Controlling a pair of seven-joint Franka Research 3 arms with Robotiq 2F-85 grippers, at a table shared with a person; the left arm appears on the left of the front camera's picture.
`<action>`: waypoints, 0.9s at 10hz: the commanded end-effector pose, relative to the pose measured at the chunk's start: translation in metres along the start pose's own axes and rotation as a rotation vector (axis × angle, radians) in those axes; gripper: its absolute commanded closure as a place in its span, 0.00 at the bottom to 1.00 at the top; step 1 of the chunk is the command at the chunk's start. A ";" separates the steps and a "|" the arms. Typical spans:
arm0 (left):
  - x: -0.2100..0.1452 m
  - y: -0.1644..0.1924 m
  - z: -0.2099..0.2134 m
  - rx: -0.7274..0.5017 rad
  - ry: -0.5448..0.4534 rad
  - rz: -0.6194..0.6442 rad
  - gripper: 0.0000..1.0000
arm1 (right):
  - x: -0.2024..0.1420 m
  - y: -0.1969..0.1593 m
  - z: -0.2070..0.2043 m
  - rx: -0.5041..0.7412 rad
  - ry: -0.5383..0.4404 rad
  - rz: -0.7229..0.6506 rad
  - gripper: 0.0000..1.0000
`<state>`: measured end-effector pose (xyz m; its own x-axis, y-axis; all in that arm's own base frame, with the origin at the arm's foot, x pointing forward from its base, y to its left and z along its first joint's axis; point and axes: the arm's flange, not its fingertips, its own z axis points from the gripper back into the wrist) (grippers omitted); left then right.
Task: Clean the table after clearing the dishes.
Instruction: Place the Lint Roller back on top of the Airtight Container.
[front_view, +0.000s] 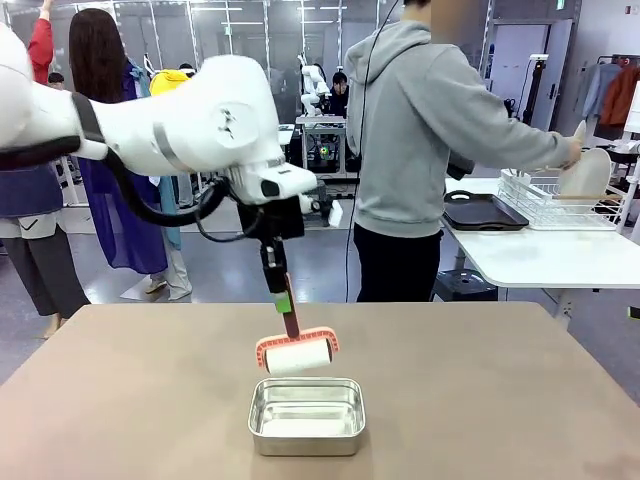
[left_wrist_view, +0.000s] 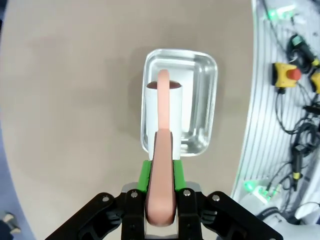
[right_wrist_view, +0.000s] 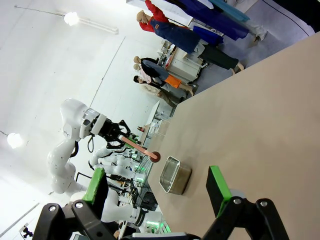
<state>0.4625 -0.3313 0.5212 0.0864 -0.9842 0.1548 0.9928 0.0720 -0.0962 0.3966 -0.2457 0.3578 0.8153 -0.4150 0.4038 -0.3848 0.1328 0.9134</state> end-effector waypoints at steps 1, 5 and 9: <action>0.007 0.016 -0.012 0.023 0.068 0.008 0.80 | 0.000 0.004 -0.001 0.003 0.001 -0.002 0.00; 0.020 0.023 -0.057 -0.066 0.086 -0.101 0.80 | 0.000 0.004 -0.001 0.003 0.001 -0.002 0.00; 0.035 0.048 -0.089 -0.036 0.117 -0.081 0.80 | 0.000 0.004 -0.001 0.003 0.001 -0.002 0.00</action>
<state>0.4911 -0.3694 0.4340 0.0026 -0.9979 0.0651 0.9852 -0.0086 -0.1711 0.3966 -0.2457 0.3578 0.8153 -0.4150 0.4037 -0.3847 0.1328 0.9134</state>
